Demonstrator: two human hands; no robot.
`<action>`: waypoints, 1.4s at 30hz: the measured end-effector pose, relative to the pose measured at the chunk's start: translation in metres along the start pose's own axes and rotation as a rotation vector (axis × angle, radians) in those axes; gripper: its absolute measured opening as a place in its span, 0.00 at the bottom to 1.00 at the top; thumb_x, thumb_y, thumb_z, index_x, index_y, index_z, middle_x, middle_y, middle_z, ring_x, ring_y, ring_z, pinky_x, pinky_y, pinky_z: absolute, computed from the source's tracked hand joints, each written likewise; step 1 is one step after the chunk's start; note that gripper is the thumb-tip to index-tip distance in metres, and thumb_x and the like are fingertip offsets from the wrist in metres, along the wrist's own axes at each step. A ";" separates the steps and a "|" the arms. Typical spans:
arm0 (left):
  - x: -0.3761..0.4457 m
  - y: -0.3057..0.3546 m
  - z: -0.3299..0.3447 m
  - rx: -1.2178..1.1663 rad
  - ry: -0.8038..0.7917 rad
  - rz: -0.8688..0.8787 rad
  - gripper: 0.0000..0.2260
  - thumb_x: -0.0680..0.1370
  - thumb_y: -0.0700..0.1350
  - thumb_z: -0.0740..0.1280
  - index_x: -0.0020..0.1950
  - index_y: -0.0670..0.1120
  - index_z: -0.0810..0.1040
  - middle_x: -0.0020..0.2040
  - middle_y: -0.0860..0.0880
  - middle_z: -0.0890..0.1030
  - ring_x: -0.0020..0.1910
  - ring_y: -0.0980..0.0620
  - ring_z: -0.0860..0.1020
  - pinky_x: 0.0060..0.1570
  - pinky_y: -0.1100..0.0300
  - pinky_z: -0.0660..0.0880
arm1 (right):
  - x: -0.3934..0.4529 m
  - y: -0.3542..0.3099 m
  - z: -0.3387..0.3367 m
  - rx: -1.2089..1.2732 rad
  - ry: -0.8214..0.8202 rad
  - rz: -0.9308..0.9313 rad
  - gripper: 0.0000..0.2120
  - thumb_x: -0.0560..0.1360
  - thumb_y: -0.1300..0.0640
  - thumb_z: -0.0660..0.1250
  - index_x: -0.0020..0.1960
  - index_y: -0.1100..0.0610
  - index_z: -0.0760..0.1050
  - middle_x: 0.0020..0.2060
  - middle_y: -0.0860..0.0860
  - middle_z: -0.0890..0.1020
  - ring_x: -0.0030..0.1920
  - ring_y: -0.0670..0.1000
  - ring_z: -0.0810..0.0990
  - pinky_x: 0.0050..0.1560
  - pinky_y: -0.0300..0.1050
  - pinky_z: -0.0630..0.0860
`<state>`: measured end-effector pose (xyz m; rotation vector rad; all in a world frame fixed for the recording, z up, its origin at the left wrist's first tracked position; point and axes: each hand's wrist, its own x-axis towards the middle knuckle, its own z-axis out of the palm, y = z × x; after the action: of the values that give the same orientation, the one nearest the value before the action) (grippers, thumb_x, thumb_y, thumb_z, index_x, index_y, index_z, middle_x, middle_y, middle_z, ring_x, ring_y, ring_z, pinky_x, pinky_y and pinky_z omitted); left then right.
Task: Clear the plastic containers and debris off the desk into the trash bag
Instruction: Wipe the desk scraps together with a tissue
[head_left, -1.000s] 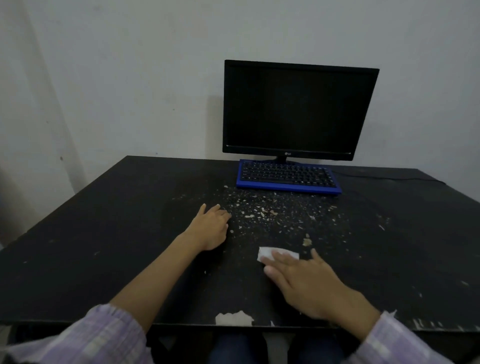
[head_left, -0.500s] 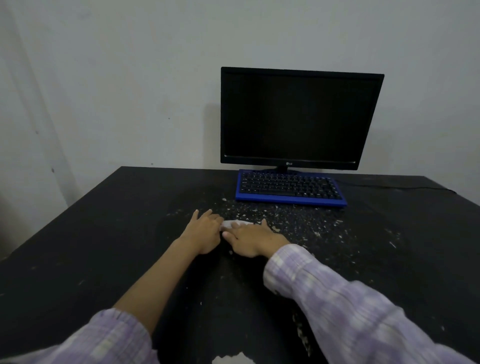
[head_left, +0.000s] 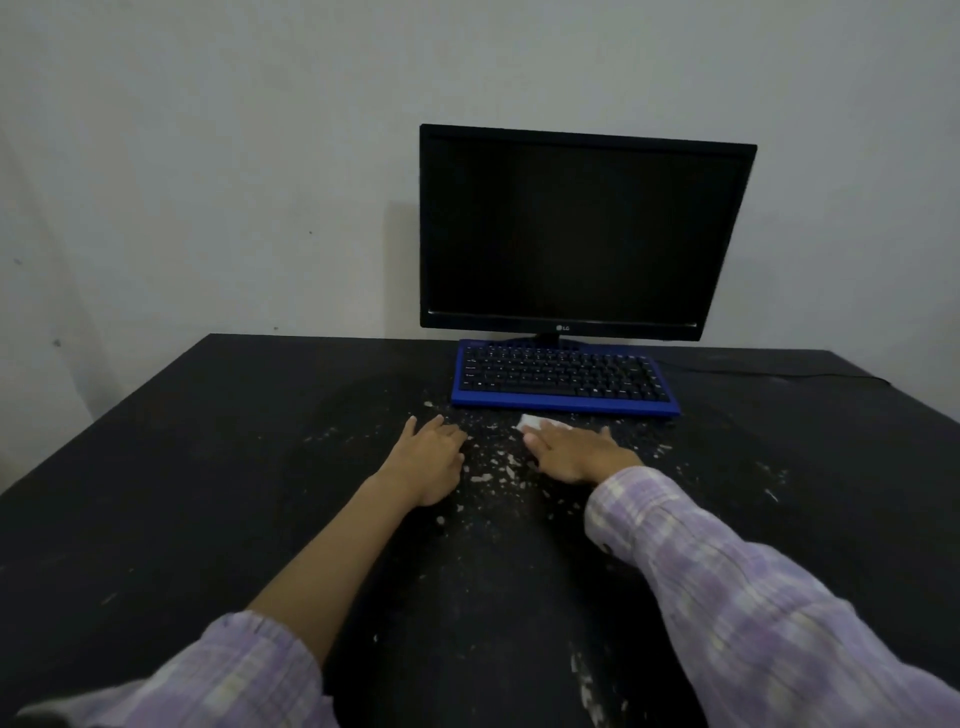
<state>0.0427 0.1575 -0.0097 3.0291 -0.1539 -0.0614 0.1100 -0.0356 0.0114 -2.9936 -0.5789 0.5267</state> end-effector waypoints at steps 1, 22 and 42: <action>0.002 0.006 0.001 -0.005 -0.003 0.013 0.21 0.82 0.47 0.53 0.75 0.45 0.60 0.76 0.46 0.61 0.77 0.47 0.52 0.74 0.44 0.46 | -0.004 0.012 0.000 0.007 0.002 0.039 0.25 0.80 0.40 0.41 0.76 0.42 0.49 0.77 0.49 0.52 0.76 0.57 0.55 0.72 0.65 0.41; -0.017 0.075 0.011 0.178 0.012 0.119 0.21 0.82 0.47 0.53 0.75 0.45 0.61 0.75 0.47 0.63 0.76 0.48 0.55 0.74 0.45 0.46 | -0.110 0.033 0.049 -0.074 0.088 -0.165 0.23 0.81 0.42 0.43 0.76 0.40 0.51 0.77 0.43 0.53 0.75 0.52 0.57 0.73 0.63 0.40; 0.018 0.032 0.008 0.106 0.060 -0.112 0.25 0.80 0.48 0.56 0.76 0.44 0.56 0.75 0.46 0.61 0.76 0.48 0.55 0.73 0.43 0.46 | 0.015 -0.025 0.006 -0.019 0.058 -0.264 0.23 0.82 0.49 0.47 0.76 0.47 0.53 0.76 0.53 0.57 0.75 0.56 0.56 0.73 0.65 0.46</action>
<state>0.0573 0.1229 -0.0150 3.1388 0.0178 0.0302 0.1123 -0.0069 0.0040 -2.8726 -0.9600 0.4155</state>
